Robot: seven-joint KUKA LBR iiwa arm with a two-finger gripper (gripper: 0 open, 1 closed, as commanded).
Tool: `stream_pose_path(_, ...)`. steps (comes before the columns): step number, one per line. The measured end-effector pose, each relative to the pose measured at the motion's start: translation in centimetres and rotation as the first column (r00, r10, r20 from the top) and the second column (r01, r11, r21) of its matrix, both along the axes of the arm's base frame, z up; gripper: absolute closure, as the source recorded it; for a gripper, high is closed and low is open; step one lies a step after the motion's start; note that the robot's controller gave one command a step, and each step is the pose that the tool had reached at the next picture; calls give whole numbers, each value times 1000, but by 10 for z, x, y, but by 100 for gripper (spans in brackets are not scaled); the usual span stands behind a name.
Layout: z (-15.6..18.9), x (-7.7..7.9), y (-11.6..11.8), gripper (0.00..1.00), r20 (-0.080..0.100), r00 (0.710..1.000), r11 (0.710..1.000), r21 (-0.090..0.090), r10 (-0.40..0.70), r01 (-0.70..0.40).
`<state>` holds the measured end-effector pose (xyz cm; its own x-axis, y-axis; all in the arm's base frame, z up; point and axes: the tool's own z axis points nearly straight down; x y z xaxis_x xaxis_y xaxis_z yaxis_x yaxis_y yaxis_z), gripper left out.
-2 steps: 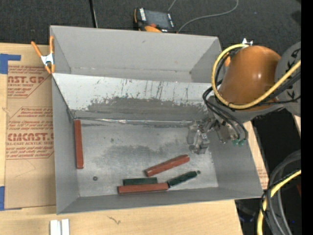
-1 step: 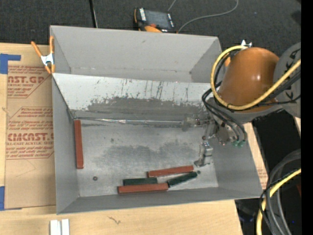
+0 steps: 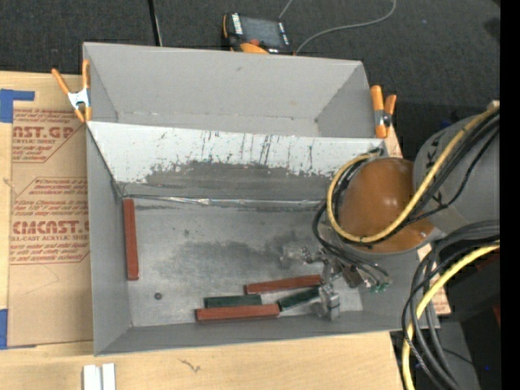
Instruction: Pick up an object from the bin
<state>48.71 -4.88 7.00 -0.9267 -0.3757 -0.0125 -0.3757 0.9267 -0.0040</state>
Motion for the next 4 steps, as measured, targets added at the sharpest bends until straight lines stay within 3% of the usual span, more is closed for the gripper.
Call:
stream_pose_path(1, 0, -3, 0, 100, -11, 1000, 1000, 0, -1, 1)
stream_pose_path(2, 138, 14, 2, 100, -3, 1000, 1000, -2, 17, -17)
stream_pose_path(3, 134, 12, 3, 0, -11, 1000, 1000, 0, 17, -17)
stream_pose_path(4, -5, 76, 52, 0, -14, 999, 999, 3, 49, -49)
